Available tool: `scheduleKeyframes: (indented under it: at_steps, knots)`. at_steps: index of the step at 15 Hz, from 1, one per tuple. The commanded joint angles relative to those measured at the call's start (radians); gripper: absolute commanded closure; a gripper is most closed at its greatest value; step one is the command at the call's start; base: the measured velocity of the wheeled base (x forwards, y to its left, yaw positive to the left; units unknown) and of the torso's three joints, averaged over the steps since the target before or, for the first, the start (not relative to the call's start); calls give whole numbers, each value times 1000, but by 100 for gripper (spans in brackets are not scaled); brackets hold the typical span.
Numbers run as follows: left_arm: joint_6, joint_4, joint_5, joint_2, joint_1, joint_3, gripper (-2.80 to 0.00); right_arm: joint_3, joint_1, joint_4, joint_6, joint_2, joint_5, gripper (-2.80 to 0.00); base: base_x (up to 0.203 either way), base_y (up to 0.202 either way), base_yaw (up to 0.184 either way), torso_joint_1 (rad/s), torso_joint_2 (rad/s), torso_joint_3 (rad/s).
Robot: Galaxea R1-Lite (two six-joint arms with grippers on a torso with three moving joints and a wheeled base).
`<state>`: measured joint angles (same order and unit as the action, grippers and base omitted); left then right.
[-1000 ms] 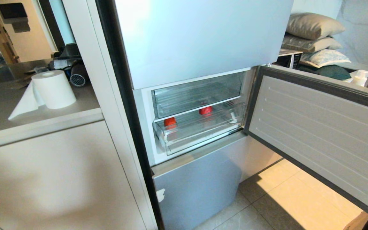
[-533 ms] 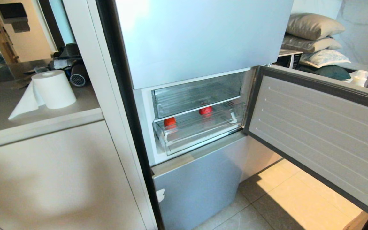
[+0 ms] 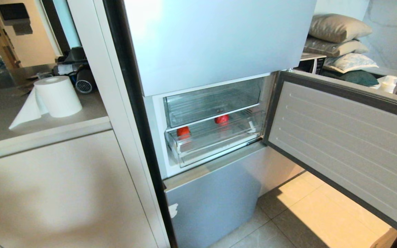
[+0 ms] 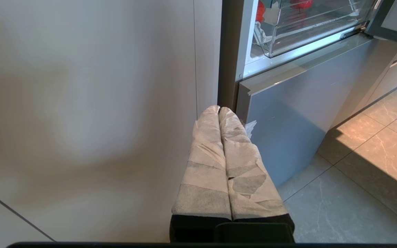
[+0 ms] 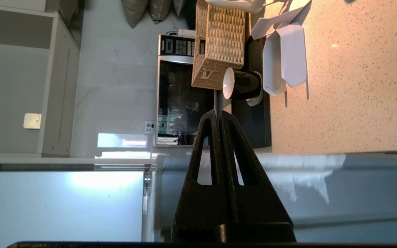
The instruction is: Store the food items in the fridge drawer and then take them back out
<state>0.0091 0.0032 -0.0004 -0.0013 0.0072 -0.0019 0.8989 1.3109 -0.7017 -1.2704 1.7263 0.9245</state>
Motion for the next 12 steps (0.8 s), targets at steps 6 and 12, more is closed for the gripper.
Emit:
scheduleKeyframes:
  at_steps: [6, 12]
  knots:
    - [0, 0, -1, 1, 0, -1, 0, 94, -133, 5, -78, 202, 53, 0, 0, 0, 0, 0, 0, 0]
    - [0, 0, 0, 1, 0, 0, 0, -28, -133, 73, -81, -8, 141, 0, 0, 0, 0, 0, 0, 0]
